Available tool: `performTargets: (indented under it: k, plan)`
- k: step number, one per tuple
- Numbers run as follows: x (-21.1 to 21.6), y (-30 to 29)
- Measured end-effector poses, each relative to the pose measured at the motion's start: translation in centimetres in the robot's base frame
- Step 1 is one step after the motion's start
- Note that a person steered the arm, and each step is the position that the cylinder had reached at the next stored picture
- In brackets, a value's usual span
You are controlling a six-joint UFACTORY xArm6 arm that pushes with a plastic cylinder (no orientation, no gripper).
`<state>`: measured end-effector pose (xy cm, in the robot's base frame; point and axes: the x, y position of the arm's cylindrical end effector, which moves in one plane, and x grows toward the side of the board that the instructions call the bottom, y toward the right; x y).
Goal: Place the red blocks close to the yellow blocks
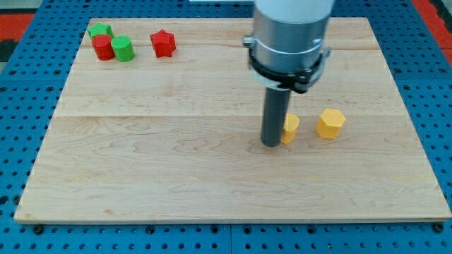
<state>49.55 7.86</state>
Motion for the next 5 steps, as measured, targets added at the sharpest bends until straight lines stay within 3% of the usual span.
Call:
performTargets:
  k: [2,3,5]
  plan:
    - [1.0,5.0]
    - [2.8,-5.2]
    - [1.9,-32.0]
